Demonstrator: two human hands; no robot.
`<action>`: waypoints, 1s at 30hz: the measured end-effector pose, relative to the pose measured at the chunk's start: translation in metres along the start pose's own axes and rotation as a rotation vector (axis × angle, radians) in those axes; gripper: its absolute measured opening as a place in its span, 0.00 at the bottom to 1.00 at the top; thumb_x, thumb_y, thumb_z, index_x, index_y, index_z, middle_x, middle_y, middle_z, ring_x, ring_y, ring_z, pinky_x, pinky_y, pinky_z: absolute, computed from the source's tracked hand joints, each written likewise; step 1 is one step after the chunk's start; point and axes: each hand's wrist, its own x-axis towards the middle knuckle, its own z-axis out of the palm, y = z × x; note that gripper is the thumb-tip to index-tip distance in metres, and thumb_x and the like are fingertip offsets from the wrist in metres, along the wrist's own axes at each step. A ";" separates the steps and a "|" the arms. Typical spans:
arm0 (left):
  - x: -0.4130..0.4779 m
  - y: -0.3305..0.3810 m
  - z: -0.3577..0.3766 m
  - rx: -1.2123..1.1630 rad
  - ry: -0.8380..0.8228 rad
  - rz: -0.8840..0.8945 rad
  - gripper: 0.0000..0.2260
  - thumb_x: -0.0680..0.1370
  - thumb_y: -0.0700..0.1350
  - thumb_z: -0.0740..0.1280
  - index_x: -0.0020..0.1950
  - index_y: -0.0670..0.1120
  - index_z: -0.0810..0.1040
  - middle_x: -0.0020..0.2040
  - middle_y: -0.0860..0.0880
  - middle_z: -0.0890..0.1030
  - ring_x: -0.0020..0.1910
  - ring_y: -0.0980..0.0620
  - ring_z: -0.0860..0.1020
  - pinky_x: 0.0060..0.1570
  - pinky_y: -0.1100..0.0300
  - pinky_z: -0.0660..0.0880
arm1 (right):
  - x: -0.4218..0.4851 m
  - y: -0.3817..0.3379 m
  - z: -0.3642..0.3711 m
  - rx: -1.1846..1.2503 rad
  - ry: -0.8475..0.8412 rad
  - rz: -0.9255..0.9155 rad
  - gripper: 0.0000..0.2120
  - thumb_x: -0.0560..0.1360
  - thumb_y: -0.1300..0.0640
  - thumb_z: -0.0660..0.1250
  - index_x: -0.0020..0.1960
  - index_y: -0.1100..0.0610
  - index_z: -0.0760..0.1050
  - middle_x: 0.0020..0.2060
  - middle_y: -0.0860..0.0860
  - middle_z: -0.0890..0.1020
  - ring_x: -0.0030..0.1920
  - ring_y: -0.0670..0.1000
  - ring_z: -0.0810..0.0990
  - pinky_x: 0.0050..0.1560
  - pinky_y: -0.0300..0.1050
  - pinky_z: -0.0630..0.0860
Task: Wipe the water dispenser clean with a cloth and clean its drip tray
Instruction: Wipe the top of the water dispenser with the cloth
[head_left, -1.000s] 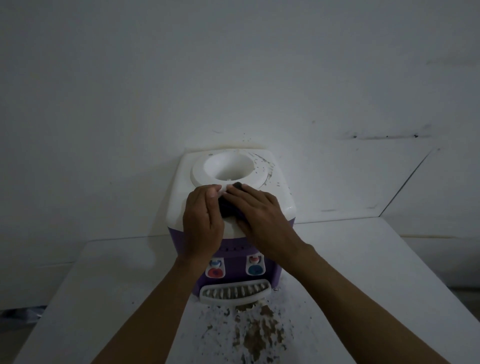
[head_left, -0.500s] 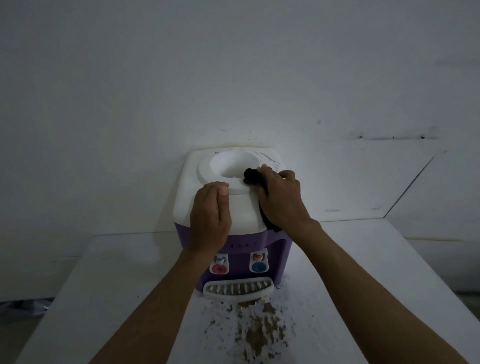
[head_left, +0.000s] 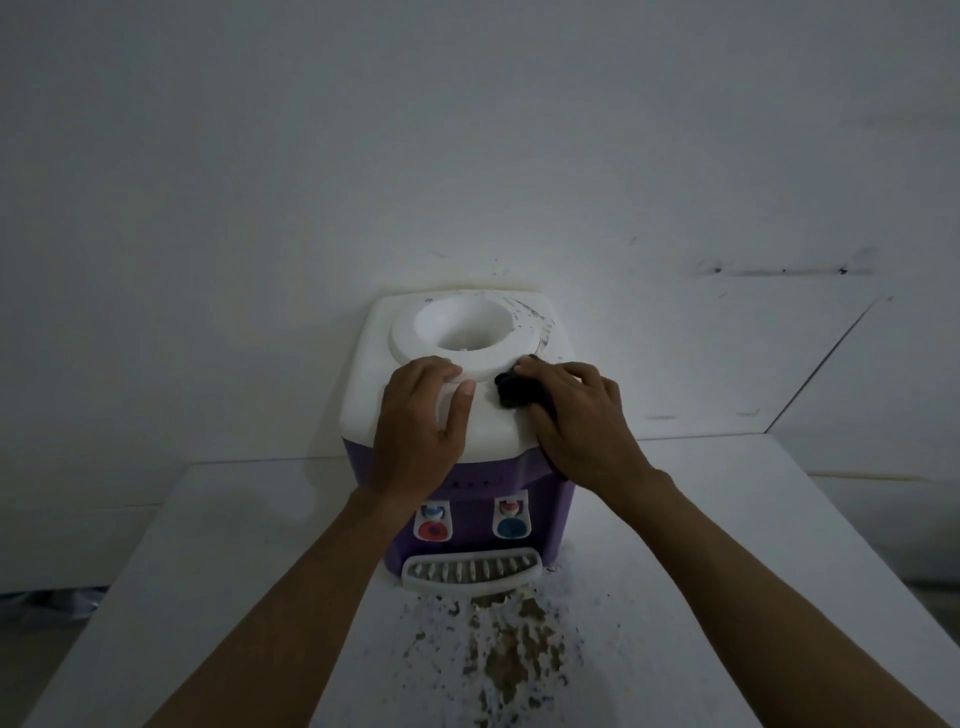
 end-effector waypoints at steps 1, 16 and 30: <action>0.000 0.000 -0.001 -0.001 -0.012 0.011 0.13 0.80 0.49 0.61 0.53 0.41 0.79 0.53 0.45 0.80 0.55 0.50 0.75 0.58 0.57 0.73 | 0.003 -0.002 0.001 -0.004 0.007 0.027 0.23 0.76 0.46 0.49 0.67 0.49 0.69 0.64 0.47 0.76 0.65 0.54 0.67 0.63 0.49 0.59; 0.015 0.023 0.006 -0.096 -0.149 0.056 0.17 0.83 0.48 0.54 0.50 0.40 0.79 0.45 0.46 0.81 0.45 0.51 0.77 0.50 0.57 0.74 | 0.010 0.014 0.008 0.084 -0.013 -0.016 0.24 0.76 0.45 0.49 0.70 0.48 0.67 0.66 0.45 0.74 0.65 0.49 0.66 0.61 0.42 0.54; 0.017 0.024 0.015 0.122 -0.159 0.112 0.09 0.81 0.46 0.60 0.49 0.44 0.79 0.44 0.49 0.80 0.45 0.48 0.75 0.47 0.51 0.74 | -0.046 0.023 0.027 0.300 0.267 0.057 0.23 0.75 0.54 0.54 0.69 0.53 0.69 0.69 0.48 0.70 0.67 0.50 0.64 0.68 0.44 0.63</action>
